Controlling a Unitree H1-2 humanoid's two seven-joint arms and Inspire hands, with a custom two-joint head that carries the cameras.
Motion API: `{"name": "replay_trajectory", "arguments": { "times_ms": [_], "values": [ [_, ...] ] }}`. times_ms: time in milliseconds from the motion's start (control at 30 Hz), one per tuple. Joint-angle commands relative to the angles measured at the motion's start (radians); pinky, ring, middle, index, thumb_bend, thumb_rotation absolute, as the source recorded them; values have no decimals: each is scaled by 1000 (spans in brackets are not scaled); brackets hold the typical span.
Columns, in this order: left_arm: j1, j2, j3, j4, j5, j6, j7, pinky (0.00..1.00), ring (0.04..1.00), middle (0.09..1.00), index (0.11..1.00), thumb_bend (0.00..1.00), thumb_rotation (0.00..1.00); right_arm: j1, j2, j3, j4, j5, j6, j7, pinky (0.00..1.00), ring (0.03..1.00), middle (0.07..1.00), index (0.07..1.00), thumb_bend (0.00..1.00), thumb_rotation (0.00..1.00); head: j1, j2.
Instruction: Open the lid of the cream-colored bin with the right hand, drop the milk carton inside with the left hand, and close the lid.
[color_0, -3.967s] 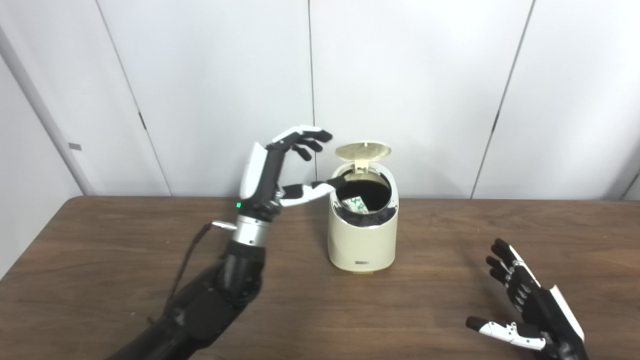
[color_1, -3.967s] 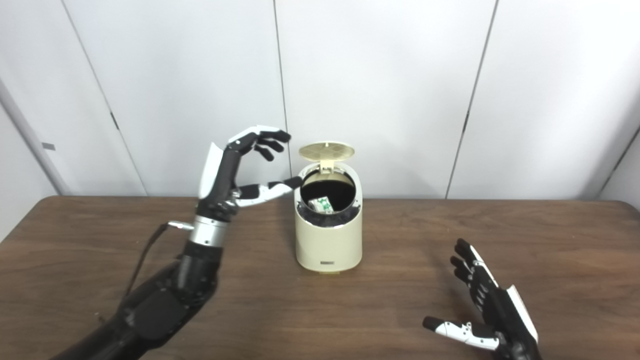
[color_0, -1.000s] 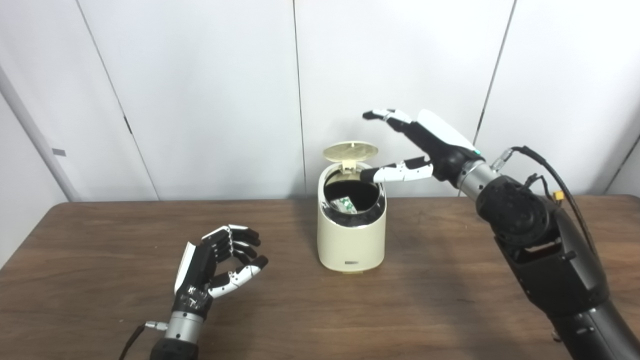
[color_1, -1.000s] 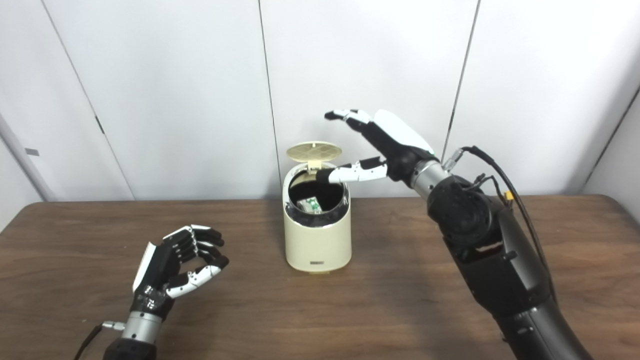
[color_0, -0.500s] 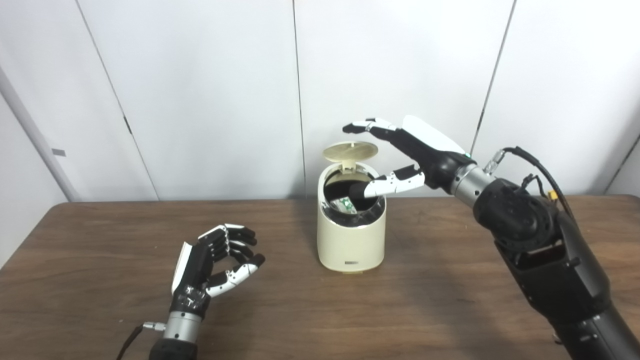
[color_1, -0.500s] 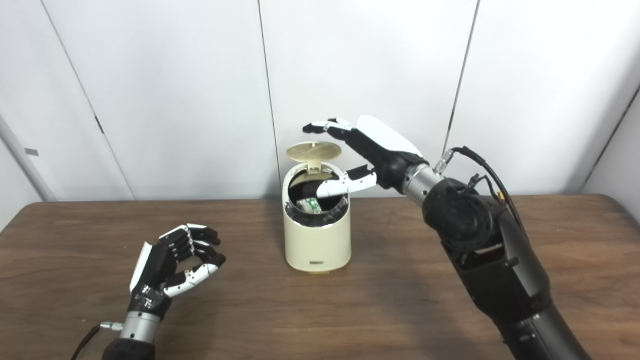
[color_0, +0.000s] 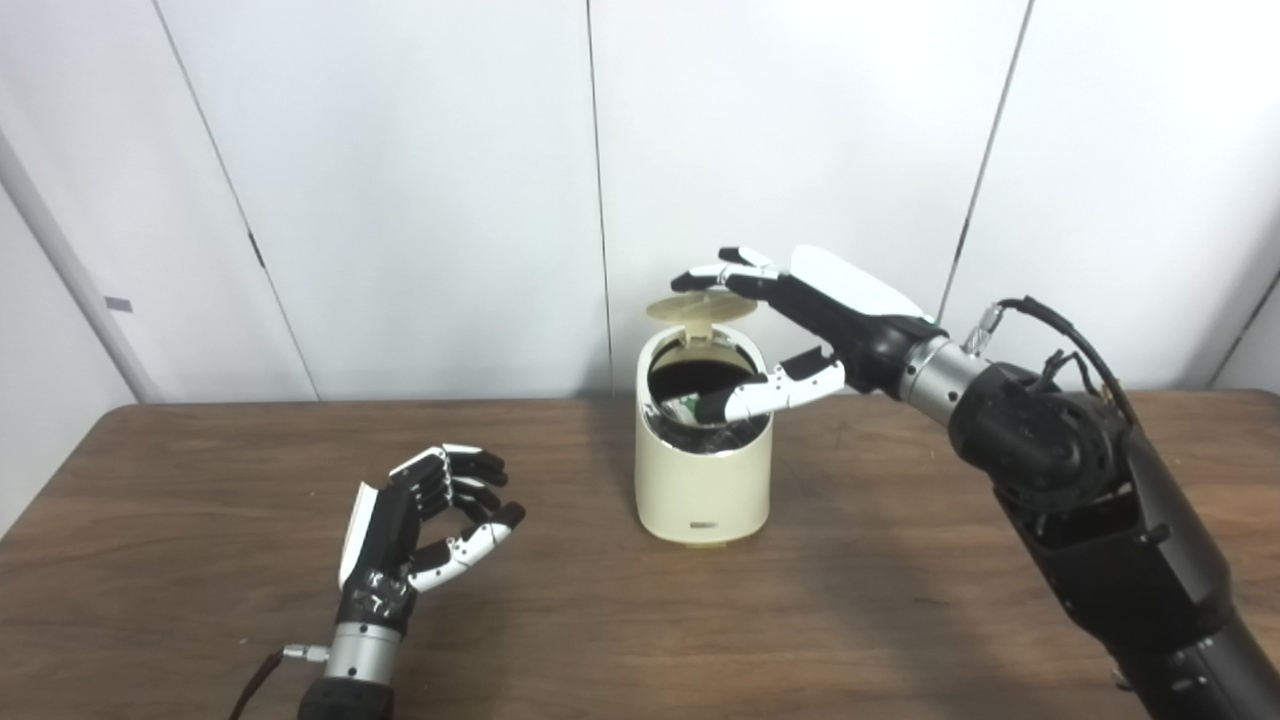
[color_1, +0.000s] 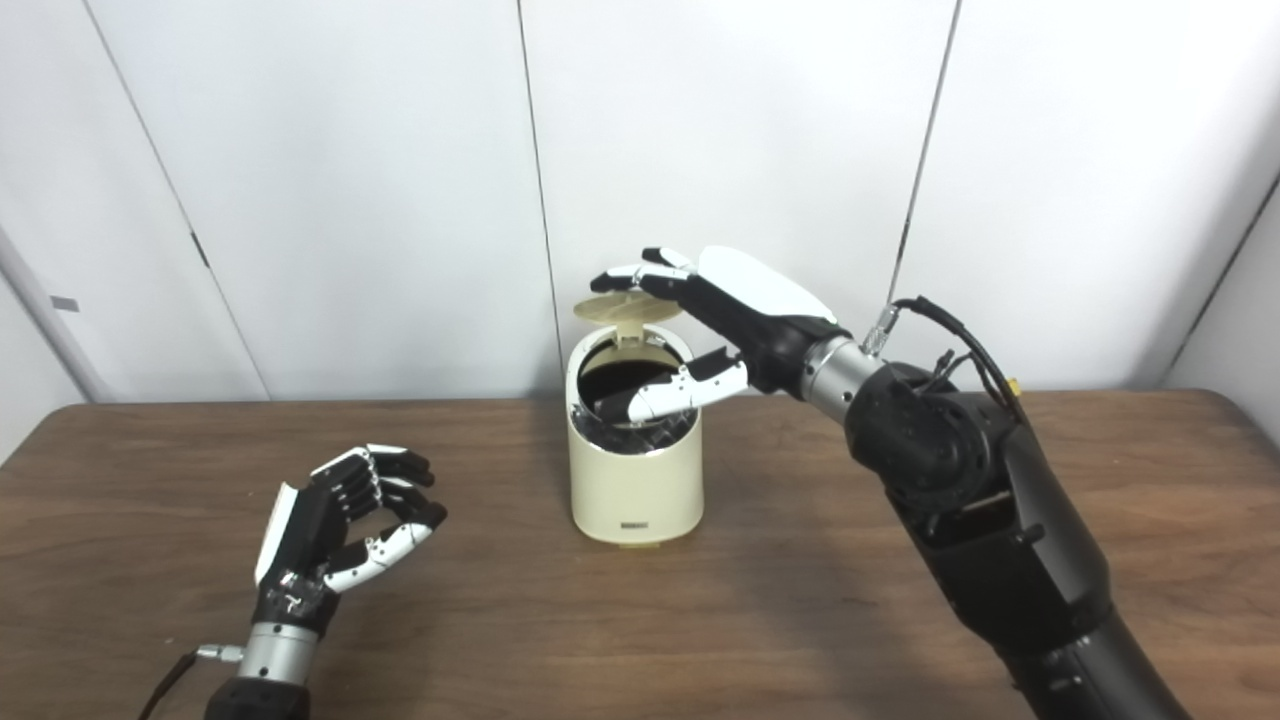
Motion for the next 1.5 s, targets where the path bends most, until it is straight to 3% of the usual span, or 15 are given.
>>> {"name": "replay_trajectory", "arguments": {
  "times_ms": [0, 67, 100, 200, 767, 933, 1100, 1267, 1467],
  "values": [
    [14, -14, -4, 38, -3, -28, 9, 394, 478, 565, 583, 634, 103, -28, -25, -7, -42, -10, -14, 4, 873, 1000, 884, 850, 682, 592, -1, 1],
    [16, -15, -5, 32, -8, -22, 4, 389, 475, 562, 583, 635, 100, -25, -29, -6, -44, -17, -14, 11, 864, 1000, 880, 847, 683, 585, 3, 3],
    [18, -15, -5, 30, -7, -20, 4, 386, 473, 560, 530, 559, 80, -24, -30, -7, -42, -17, -17, 12, 863, 1000, 880, 846, 683, 581, 3, 3],
    [21, -14, -5, 26, -4, -12, 5, 390, 477, 564, 497, 512, 68, -23, -29, -14, -36, -13, -18, 7, 875, 1000, 888, 850, 682, 575, 6, 4],
    [23, -14, -6, 20, 3, 3, 7, 386, 470, 563, 493, 507, 69, -20, -49, -7, 2, -42, -52, -17, 883, 991, 865, 840, 675, 590, 11, 20],
    [24, -18, -6, 17, -2, 8, 6, 390, 476, 568, 493, 508, 71, -12, -64, 15, -23, -69, -65, 9, 946, 994, 839, 822, 674, 581, 17, 27],
    [25, -19, -6, 9, -10, 14, 1, 388, 479, 571, 493, 508, 69, 4, -71, 35, -53, -90, -74, 28, 871, 1000, 820, 810, 701, 520, 20, 32],
    [27, -23, -5, 4, -8, 18, 4, 384, 472, 566, 493, 507, 67, 20, -74, 51, -61, -110, -125, 26, 984, 983, 807, 805, 728, 562, 24, 37],
    [32, -24, -7, -13, -2, 28, 5, 385, 473, 568, 493, 507, 68, 33, -71, 58, -75, -125, -124, 54, 989, 982, 811, 815, 715, 546, 28, 45]
  ]
}}
